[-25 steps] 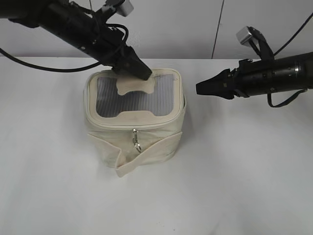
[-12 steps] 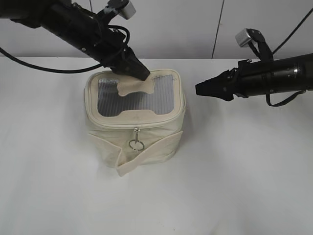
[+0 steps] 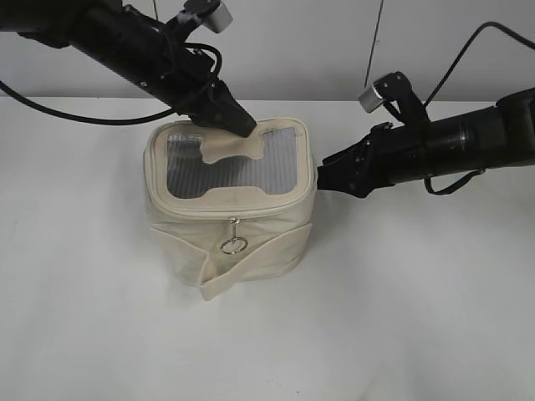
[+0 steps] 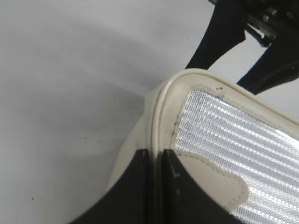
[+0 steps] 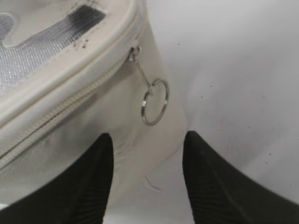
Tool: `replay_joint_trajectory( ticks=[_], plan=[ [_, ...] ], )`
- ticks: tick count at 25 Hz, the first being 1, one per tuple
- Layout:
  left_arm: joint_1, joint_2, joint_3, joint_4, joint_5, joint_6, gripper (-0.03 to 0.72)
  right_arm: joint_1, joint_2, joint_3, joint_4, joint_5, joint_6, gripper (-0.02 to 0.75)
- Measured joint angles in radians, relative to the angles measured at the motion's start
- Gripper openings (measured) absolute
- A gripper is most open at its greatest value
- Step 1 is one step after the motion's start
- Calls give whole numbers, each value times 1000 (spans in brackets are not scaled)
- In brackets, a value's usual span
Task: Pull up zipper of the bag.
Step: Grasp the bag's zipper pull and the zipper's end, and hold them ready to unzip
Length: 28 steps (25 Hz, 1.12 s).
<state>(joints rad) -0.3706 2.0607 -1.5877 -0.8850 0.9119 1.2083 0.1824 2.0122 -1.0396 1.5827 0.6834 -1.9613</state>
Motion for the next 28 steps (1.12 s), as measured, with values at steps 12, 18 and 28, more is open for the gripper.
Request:
replay_joint_trajectory(
  ticks=[12,18,28],
  plan=[
    [0,-1,0,2,-1,0,43,23,49,0,154,-12,-97,390],
    [0,-1,0,2,-1,0,43,31,49,0,180,-12,-127,390],
    [0,-1,0,4,-2,0,43,36,49,0,137,-20,-119,390]
  ],
)
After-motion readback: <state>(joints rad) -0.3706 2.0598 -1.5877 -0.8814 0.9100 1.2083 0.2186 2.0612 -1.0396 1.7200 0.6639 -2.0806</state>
